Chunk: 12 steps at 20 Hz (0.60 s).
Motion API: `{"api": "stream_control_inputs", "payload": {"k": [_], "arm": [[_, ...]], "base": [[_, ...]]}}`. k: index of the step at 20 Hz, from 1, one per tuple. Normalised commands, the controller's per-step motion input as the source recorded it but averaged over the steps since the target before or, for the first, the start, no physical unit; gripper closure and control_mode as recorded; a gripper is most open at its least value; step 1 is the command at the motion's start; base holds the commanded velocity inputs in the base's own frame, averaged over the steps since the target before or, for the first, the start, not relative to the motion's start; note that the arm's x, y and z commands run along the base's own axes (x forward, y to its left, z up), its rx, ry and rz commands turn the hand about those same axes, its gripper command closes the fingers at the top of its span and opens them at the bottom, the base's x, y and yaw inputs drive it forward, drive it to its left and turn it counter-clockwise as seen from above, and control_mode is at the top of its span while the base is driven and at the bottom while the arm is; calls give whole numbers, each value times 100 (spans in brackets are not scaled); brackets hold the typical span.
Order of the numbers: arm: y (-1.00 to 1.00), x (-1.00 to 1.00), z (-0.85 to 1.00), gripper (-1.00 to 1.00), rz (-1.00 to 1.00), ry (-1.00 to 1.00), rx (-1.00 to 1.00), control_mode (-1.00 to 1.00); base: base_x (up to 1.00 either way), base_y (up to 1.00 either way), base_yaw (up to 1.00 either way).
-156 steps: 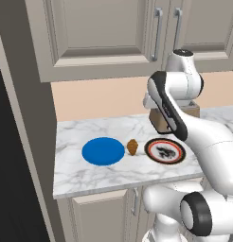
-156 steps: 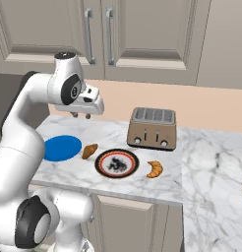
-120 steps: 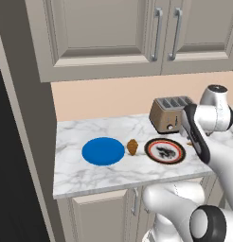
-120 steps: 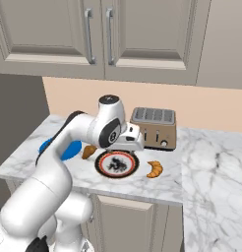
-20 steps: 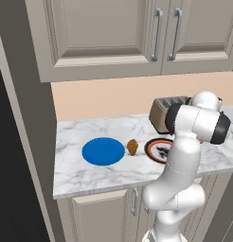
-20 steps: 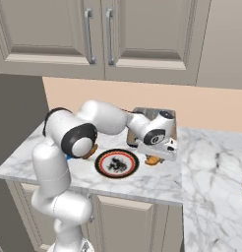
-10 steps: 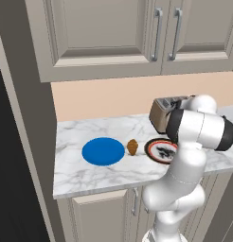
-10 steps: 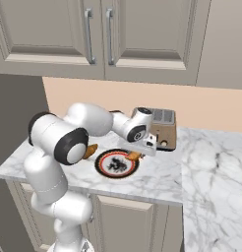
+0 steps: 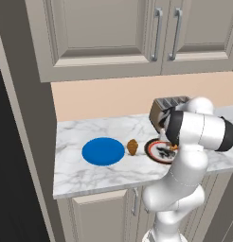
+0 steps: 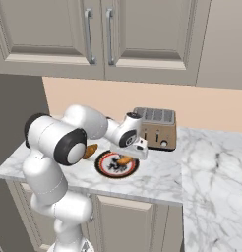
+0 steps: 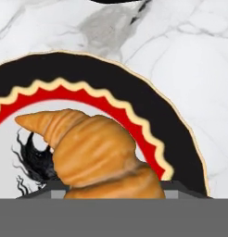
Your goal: Place the pastries on the plates.
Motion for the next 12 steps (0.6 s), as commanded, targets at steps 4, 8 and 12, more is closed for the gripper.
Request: {"api": "stream_control_inputs", "payload": {"k": [4, 8, 12], "arm": [[23, -4, -18, 100, 0, 4, 0, -100], [20, -8, -20, 100, 0, 4, 0, -100], [1, 0, -8, -100, 0, 0, 0, -100]], "base": [[0, 0, 0], [0, 0, 0], [0, 0, 0]]}}
